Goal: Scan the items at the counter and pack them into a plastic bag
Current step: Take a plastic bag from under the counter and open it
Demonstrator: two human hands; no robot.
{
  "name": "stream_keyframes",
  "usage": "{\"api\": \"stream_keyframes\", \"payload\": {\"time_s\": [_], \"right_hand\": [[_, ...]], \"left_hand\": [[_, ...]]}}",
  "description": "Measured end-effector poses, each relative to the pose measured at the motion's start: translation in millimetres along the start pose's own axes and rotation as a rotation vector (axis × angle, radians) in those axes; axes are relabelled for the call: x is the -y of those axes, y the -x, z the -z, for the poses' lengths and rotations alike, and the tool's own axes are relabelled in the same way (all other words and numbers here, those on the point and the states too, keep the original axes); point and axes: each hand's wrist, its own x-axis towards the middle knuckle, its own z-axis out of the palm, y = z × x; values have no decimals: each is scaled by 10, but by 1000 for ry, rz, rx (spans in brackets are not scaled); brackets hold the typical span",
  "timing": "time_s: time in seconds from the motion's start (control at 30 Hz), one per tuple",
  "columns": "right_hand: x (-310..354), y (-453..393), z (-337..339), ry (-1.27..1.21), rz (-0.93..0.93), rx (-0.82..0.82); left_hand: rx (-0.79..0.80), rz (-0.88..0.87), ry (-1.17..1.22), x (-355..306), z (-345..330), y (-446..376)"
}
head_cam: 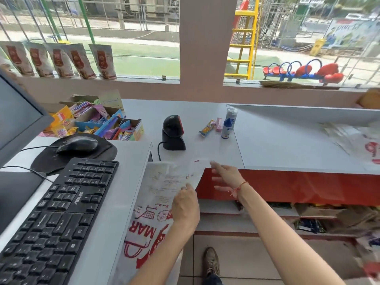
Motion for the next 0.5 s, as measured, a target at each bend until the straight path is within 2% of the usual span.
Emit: {"api": "stream_keyframes", "payload": {"time_s": [0.07, 0.1, 0.17, 0.23, 0.33, 0.4, 0.47, 0.5], "right_hand": [[-45, 67, -5, 104, -140, 104], [-51, 77, 9, 56, -162, 158], [-8, 81, 99, -156, -104, 270], [50, 86, 193, -207, 29, 315], [82, 45, 212, 52, 128, 292], [201, 47, 245, 175, 166, 142], [333, 26, 397, 110, 211, -17], [379, 15, 491, -1, 187, -6]], "left_hand": [[25, -42, 46, -123, 114, -104], [39, -51, 86, -159, 158, -159], [48, -60, 210, -203, 288, -274], [41, -71, 340, -222, 491, -431], [80, -111, 534, -253, 862, -744], [212, -203, 669, -275, 1118, -951], [356, -305, 793, -275, 1354, -1117], [387, -328, 860, -272, 1474, -1189]]}}
